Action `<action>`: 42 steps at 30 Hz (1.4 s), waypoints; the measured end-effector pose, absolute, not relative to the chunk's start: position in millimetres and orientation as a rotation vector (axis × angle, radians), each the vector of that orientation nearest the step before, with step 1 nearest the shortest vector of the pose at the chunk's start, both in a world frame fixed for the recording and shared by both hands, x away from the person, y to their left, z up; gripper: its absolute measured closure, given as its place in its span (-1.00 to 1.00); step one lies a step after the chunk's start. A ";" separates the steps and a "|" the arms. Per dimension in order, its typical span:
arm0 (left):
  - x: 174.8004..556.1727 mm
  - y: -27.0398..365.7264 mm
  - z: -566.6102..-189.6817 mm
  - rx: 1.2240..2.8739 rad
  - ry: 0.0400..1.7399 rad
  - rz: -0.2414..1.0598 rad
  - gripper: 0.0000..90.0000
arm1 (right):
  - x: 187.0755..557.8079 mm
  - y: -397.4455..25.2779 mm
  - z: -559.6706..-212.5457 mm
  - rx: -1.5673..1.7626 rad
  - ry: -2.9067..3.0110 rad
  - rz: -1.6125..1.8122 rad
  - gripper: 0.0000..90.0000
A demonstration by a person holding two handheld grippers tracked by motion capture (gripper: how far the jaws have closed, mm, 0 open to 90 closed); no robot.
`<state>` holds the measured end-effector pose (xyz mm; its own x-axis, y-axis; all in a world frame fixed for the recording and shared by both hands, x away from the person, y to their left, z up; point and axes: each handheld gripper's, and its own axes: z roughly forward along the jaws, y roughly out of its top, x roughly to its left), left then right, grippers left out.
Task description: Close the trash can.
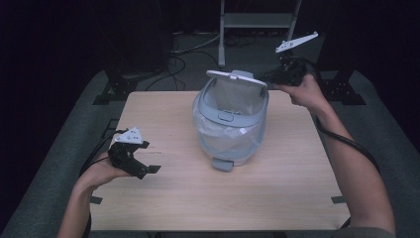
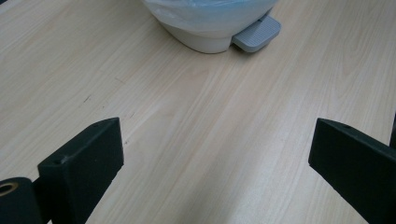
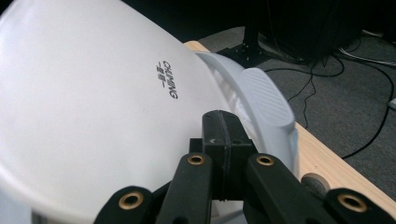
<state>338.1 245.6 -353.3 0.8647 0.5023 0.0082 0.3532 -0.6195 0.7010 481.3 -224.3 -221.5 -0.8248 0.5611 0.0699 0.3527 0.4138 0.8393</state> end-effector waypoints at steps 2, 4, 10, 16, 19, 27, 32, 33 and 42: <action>337.8 245.9 -353.4 2.299 0.616 0.263 -0.95 | 479.3 -222.0 -222.6 0.799 2.453 1.373 1.00; 337.6 246.2 -353.5 2.301 0.615 0.262 -0.95 | 477.0 -219.4 -223.6 0.789 2.457 1.383 1.00; 336.8 245.7 -355.0 2.305 0.616 0.258 -0.95 | 468.5 -208.5 -227.7 0.744 2.484 1.405 0.99; 336.2 243.9 -355.0 2.316 0.608 0.257 -0.95 | 459.6 -194.8 -232.9 0.685 2.530 1.397 0.95; 335.7 242.7 -355.6 2.318 0.606 0.254 -0.95 | 456.0 -188.9 -234.8 0.663 2.545 1.389 0.94; 335.7 242.3 -362.0 2.317 0.620 0.235 -0.95 | 442.6 -173.4 -239.0 0.585 2.576 1.433 0.86; 334.7 243.6 -365.4 2.310 0.631 0.229 -0.95 | 433.3 -162.9 -241.6 0.517 2.538 1.415 0.98; 333.8 244.0 -365.8 2.312 0.631 0.231 -0.95 | 432.6 -162.1 -241.7 0.517 2.538 1.413 0.99; 330.7 244.0 -370.5 2.304 0.632 0.225 -0.95 | 424.7 -154.5 -244.4 0.489 2.530 1.382 0.79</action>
